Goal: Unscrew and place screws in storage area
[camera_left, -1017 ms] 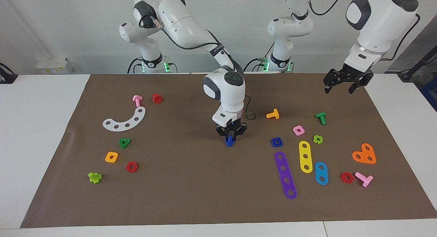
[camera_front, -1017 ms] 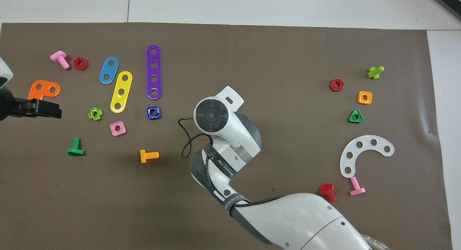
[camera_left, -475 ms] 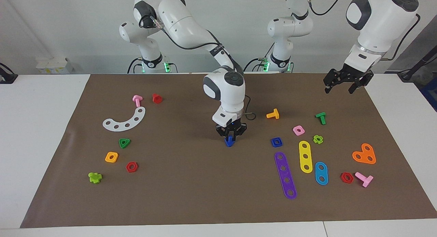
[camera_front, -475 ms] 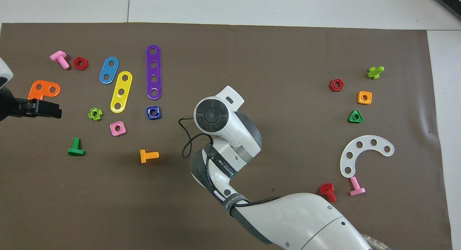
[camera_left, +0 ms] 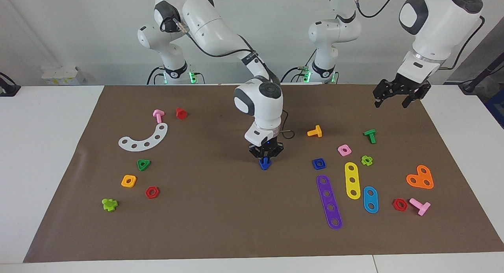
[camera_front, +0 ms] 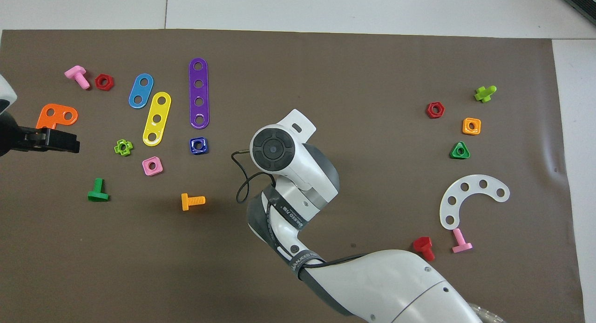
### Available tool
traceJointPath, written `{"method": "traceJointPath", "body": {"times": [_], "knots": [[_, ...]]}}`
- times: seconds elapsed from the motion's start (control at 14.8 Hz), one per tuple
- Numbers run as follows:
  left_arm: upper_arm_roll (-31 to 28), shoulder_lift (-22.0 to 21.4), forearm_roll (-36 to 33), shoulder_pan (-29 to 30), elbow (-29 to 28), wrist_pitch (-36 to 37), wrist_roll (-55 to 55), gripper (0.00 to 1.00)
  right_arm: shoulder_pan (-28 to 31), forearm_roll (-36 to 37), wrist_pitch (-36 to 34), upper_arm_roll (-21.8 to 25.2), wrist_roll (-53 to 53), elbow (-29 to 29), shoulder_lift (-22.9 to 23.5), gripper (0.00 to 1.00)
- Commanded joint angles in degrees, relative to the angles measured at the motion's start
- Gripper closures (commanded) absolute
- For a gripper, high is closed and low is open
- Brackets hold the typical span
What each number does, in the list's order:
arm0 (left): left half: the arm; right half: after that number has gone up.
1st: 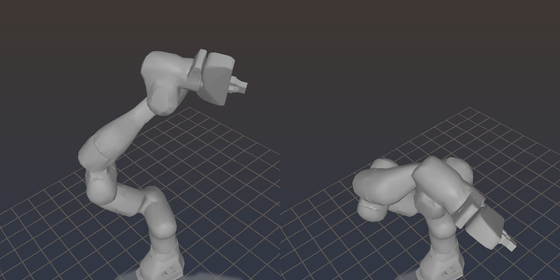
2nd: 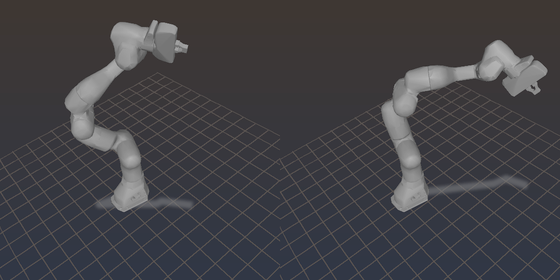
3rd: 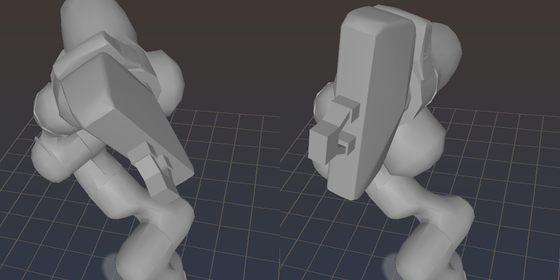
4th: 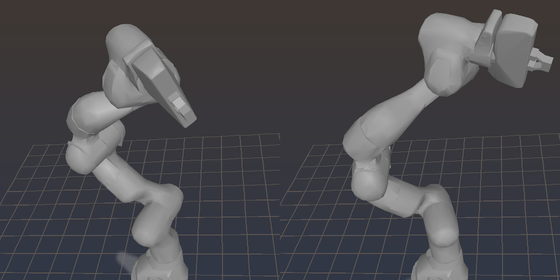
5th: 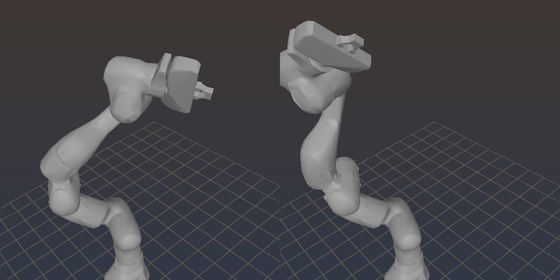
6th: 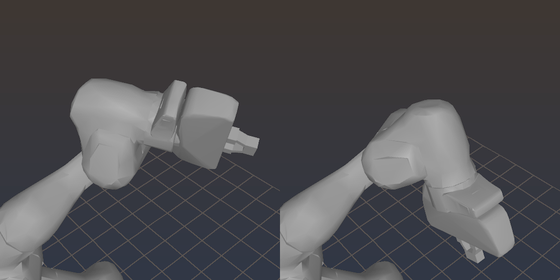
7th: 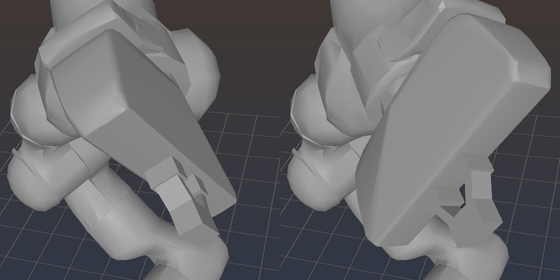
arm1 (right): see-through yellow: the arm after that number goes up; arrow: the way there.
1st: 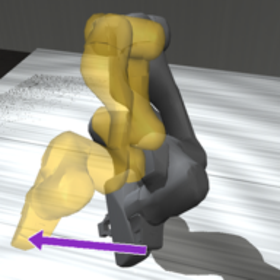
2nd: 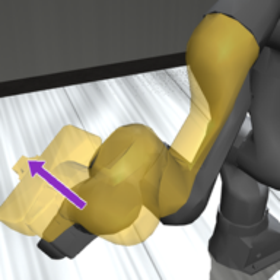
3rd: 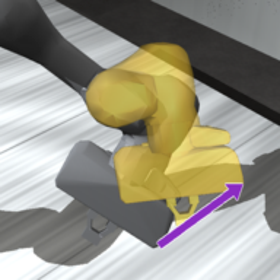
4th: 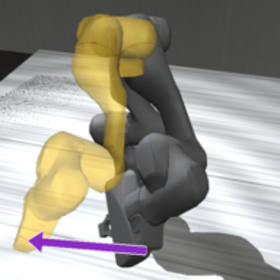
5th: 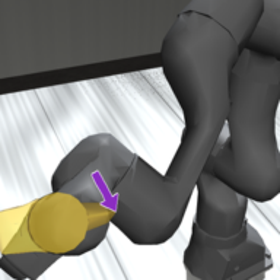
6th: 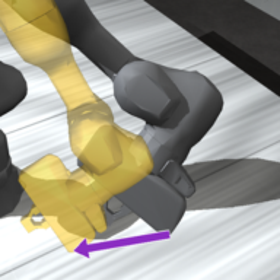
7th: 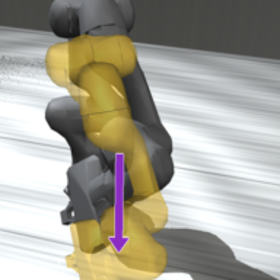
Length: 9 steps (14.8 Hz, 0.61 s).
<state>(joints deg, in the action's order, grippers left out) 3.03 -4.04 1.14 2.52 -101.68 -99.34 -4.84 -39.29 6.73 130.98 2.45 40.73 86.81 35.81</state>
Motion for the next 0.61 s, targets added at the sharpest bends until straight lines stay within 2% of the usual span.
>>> {"method": "traceJointPath", "body": {"times": [0.0,0.2,0.41,0.54], "knots": [[0.5,-1.7,-0.4,0.7,-1.6,-0.3,0.0,0.00,2.2,0.8,-4.7,0.1,1.4,1.2,-6.5,1.00],[0.5,-1.7,-0.4,0.7,-1.6,-0.3,0.0,0.00,8.9,0.1,-10.3,-0.1,-1.6,3.8,-14.4,1.00],[0.5,-1.7,-0.4,0.7,-1.6,-0.3,0.0,0.00,16.1,-1.1,-11.7,-0.1,-8.5,9.4,-21.0,1.00],[0.5,-1.7,-0.4,0.7,-1.6,-0.3,0.0,0.00,21.4,-4.7,-11.7,-0.1,-15.4,13.0,-23.8,1.00]]}}
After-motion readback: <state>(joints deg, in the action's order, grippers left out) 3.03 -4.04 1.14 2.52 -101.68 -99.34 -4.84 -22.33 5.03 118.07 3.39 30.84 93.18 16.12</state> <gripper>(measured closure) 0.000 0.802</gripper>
